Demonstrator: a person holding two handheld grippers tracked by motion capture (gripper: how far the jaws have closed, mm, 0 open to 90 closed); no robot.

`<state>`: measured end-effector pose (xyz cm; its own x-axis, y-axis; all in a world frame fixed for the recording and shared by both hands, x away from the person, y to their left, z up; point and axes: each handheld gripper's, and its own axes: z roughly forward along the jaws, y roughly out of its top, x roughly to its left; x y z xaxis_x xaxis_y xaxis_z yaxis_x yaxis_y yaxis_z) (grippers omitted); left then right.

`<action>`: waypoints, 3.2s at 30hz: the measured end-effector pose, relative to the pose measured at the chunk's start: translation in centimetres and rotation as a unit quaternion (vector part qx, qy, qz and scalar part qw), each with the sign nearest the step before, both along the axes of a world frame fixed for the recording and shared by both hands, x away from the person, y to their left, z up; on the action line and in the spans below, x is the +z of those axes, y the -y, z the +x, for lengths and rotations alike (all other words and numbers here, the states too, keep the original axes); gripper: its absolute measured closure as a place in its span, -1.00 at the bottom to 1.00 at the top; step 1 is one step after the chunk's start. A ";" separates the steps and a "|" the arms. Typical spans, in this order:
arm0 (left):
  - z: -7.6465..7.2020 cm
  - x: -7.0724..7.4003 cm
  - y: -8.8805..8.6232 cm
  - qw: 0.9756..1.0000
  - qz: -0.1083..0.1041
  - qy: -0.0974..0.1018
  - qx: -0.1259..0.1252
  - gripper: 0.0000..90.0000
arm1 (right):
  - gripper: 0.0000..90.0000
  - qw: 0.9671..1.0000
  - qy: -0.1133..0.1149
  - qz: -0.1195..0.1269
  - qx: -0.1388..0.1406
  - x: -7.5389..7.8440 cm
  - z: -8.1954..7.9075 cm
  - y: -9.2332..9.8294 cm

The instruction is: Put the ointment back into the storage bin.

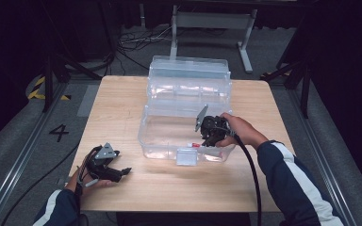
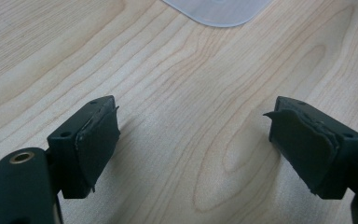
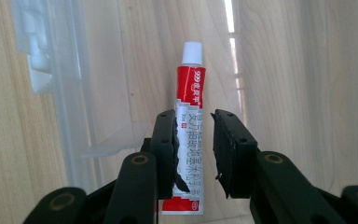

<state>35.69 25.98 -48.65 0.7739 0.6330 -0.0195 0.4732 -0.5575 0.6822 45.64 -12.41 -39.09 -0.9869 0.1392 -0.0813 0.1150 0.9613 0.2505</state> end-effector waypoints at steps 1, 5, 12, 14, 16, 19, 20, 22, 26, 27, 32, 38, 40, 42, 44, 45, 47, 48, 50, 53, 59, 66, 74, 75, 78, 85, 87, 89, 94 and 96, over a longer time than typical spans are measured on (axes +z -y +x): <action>0.0 0.0 0.0 1.000 0.000 0.000 0.000 -0.64 | 0.56 1.000 0.002 0.000 0.000 0.1 0.0 0.1; 0.0 0.0 0.0 1.000 0.000 0.000 0.000 -0.64 | 0.53 1.000 0.003 0.014 -0.008 0.3 -0.1 0.5; 0.0 0.0 0.0 1.000 0.001 0.000 0.000 -0.64 | 0.53 0.998 0.018 0.059 -0.020 1.3 -0.2 1.7; 0.0 0.0 0.0 1.000 0.002 -0.001 0.000 -0.64 | 0.54 0.997 0.025 0.069 -0.021 1.6 -0.3 2.0; 0.1 0.1 0.1 1.000 0.004 -0.003 0.000 -0.64 | 0.53 0.996 0.033 0.082 -0.027 1.8 -0.4 2.4; 0.1 0.3 0.3 1.000 0.012 -0.011 0.007 -0.64 | 0.51 0.993 0.046 0.102 -0.035 2.3 -0.6 3.0; 0.1 0.3 0.4 1.000 0.012 -0.012 0.009 -0.64 | 0.50 0.992 0.053 0.110 -0.040 2.4 -0.7 3.3; 0.1 0.4 0.5 1.000 0.016 -0.013 0.012 -0.63 | 0.50 0.989 0.060 0.127 -0.042 2.7 -0.7 3.8; 0.1 0.6 0.7 1.000 0.019 -0.017 0.009 -0.57 | 0.46 0.983 0.073 0.161 -0.053 3.2 -1.0 4.9; 0.1 0.6 0.7 1.000 0.019 -0.017 0.009 -0.55 | 0.46 0.983 0.073 0.161 -0.053 3.2 -1.0 4.9; -0.1 1.3 1.1 1.000 0.004 -0.004 0.000 -0.46 | 0.40 0.975 0.089 0.193 -0.060 3.8 -1.2 5.9; -0.4 2.7 2.0 1.000 -0.003 0.017 -0.008 -0.45 | 0.33 0.966 0.114 0.222 -0.071 5.0 -1.5 6.7; -0.4 3.3 2.4 1.000 -0.002 0.023 -0.009 -0.43 | 0.31 0.962 0.126 0.231 -0.076 5.4 -1.4 7.0; -0.5 3.8 2.6 0.999 -0.003 0.031 -0.014 -0.43 | 0.27 0.959 0.134 0.236 -0.081 5.8 -1.3 7.2; -0.7 4.6 2.9 0.999 -0.004 0.044 -0.018 -0.43 | 0.25 0.956 0.140 0.243 -0.088 6.2 -1.2 7.3; -0.7 5.0 2.9 0.999 -0.009 0.050 -0.019 -0.44 | 0.23 0.955 0.144 0.245 -0.089 6.4 -1.2 7.4; -0.8 5.7 3.1 0.998 -0.015 0.061 -0.020 -0.43 | 0.20 0.952 0.151 0.250 -0.095 6.7 -1.0 7.4; -0.8 6.1 3.1 0.998 -0.018 0.063 -0.021 -0.43 | 0.18 0.950 0.153 0.255 -0.095 6.9 -0.9 7.4; -0.8 6.7 3.3 0.997 -0.019 0.071 -0.025 -0.42 | 0.17 0.947 0.161 0.257 -0.101 7.3 -0.7 7.4; -0.8 7.6 3.6 0.996 -0.027 0.082 -0.031 -0.41 | 0.15 0.944 0.169 0.261 -0.106 7.8 -0.4 7.4; -0.5 8.7 4.7 0.994 -0.033 0.092 -0.046 -0.41 | 0.11 0.938 0.187 0.269 -0.116 9.2 0.7 7.2; 0.1 9.2 6.4 0.992 -0.028 0.094 -0.073 -0.39 | 0.11 0.934 0.191 0.273 -0.127 9.5 1.9 6.8; 1.1 8.8 8.0 0.992 -0.015 0.083 -0.092 -0.34 | 0.08 0.933 0.185 0.275 -0.139 9.5 3.5 6.7; 1.2 8.7 8.2 0.992 -0.013 0.082 -0.093 -0.34 | 0.08 0.933 0.190 0.270 -0.143 9.5 3.7 6.7; 1.5 8.6 8.5 0.992 -0.016 0.076 -0.101 -0.33 | 0.08 0.934 0.184 0.268 -0.150 9.3 4.3 6.6; 2.2 8.1 9.2 0.992 -0.002 0.065 -0.110 -0.27 | 0.07 0.936 0.175 0.258 -0.161 9.0 5.8 6.4; 2.4 8.0 9.3 0.992 0.004 0.062 -0.112 -0.24 | 0.09 0.937 0.172 0.259 -0.161 8.9 6.1 6.3; 2.6 7.7 9.5 0.992 0.009 0.058 -0.114 -0.23 | 0.10 0.940 0.171 0.245 -0.163 8.6 6.5 6.1; 3.0 7.3 10.0 0.990 0.017 0.049 -0.128 -0.09 | 0.15 0.943 0.160 0.237 -0.168 8.1 7.3 5.8; 3.0 7.1 10.2 0.989 0.020 0.046 -0.138 0.01 | 0.18 0.946 0.154 0.228 -0.168 7.9 7.6 5.7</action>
